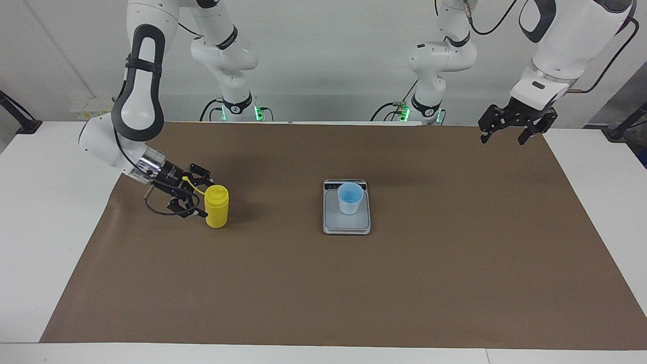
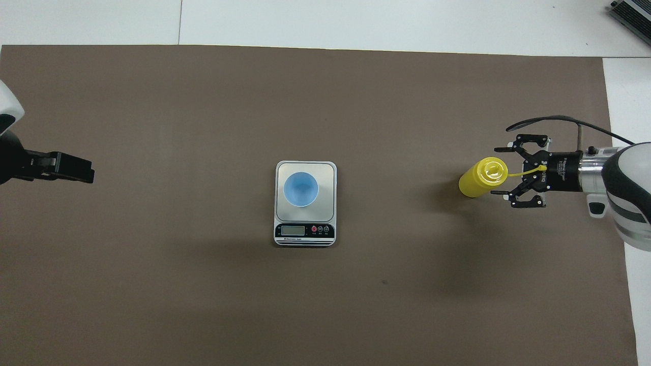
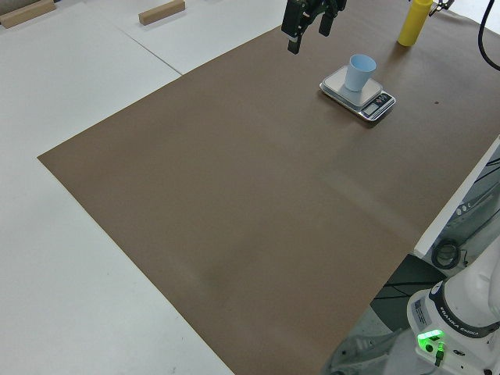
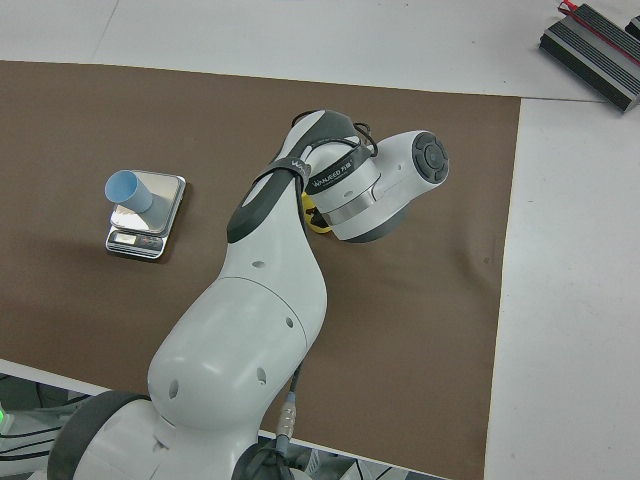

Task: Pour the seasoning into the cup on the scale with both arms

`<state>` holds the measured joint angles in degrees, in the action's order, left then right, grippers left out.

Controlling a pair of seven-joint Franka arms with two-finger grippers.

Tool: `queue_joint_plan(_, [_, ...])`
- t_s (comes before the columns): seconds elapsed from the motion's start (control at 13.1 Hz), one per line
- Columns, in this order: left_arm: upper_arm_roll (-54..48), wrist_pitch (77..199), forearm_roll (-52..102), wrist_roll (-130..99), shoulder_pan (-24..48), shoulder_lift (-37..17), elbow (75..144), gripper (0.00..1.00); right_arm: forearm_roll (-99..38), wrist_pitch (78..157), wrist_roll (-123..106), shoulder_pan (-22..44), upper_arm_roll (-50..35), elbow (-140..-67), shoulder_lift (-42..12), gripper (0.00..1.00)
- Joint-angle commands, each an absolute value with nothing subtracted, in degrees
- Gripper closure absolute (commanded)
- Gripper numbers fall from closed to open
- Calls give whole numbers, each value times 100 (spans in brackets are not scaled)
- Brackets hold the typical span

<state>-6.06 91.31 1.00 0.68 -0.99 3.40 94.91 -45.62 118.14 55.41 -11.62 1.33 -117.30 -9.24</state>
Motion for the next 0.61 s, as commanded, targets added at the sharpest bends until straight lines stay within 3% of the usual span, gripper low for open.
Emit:
queue_joint_plan(0.0, [-650,9149,79,123,-167,457,9598,0,-4037,11874,5379,-1239,79,-11857,-712,0])
queue_joint_plan(0.53, [-650,9149,79,123,-167,457,9598,0,-2840,11839,5090,-1230,70,-11795,-493,0])
